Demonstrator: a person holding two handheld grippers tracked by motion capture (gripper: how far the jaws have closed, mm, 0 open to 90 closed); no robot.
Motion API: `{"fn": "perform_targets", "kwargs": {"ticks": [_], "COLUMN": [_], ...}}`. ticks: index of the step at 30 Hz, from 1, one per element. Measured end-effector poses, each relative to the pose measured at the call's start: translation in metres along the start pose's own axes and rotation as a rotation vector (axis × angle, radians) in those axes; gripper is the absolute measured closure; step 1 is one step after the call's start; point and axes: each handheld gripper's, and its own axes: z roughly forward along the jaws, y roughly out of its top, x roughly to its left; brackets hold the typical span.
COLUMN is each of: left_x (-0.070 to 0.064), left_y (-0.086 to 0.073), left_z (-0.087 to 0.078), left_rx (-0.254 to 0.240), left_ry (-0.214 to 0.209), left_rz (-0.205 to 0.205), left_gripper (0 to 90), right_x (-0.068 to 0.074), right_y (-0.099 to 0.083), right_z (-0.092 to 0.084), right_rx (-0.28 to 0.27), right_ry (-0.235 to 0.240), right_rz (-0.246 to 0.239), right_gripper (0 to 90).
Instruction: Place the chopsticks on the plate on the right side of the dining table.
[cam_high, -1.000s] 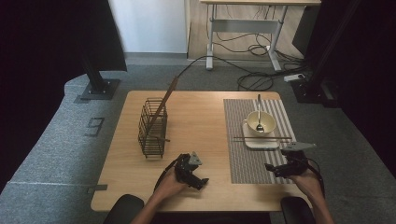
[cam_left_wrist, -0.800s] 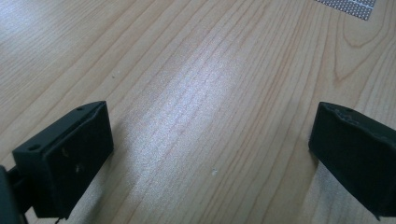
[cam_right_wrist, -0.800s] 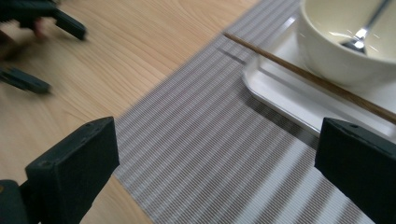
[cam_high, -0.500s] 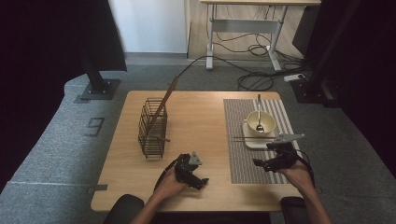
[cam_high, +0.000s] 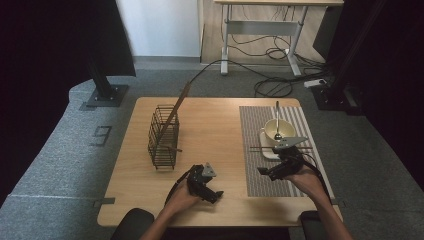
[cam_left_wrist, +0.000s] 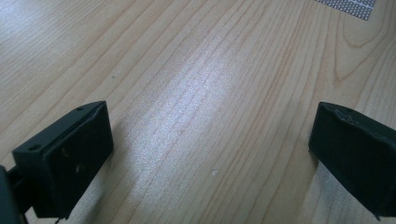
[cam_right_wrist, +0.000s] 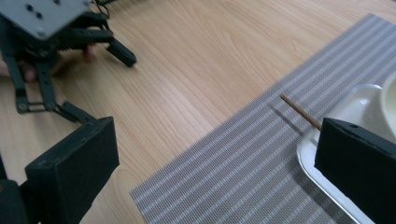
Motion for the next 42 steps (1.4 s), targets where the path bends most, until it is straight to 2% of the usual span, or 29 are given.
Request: {"fn": "perform_targets", "kwargs": {"ticks": [4,9,15,25,35,42], "left_x": [0.000,0.000,0.000,0.000,0.000,0.000], "left_y": [0.000,0.000,0.000,0.000,0.000,0.000], "left_z": [0.000,0.000,0.000,0.000,0.000,0.000], "left_rx": [0.001,0.002,0.002,0.002,0.002,0.003], "left_ry": [0.000,0.000,0.000,0.000,-0.002,-0.004], "left_rz": [0.001,0.006,0.004,0.006,0.001,0.002], "left_gripper": [0.0,0.0,0.0,0.0,0.0,0.0], "right_x": [0.006,0.011,0.016,0.030,0.045,0.060], "right_y": [0.014,0.031,0.052,0.084,0.112,0.132], "right_z": [0.006,0.012,0.018,0.028,0.049,0.064], "right_rx": [-0.004,0.011,0.005,0.008,0.018,0.000], "right_ry": [0.026,0.020,0.068,0.101,0.142,0.174], "right_rz": [-0.019,-0.035,-0.031,-0.082,-0.120,-0.151], "right_gripper": [0.0,0.0,0.0,0.0,0.0,0.0]}}
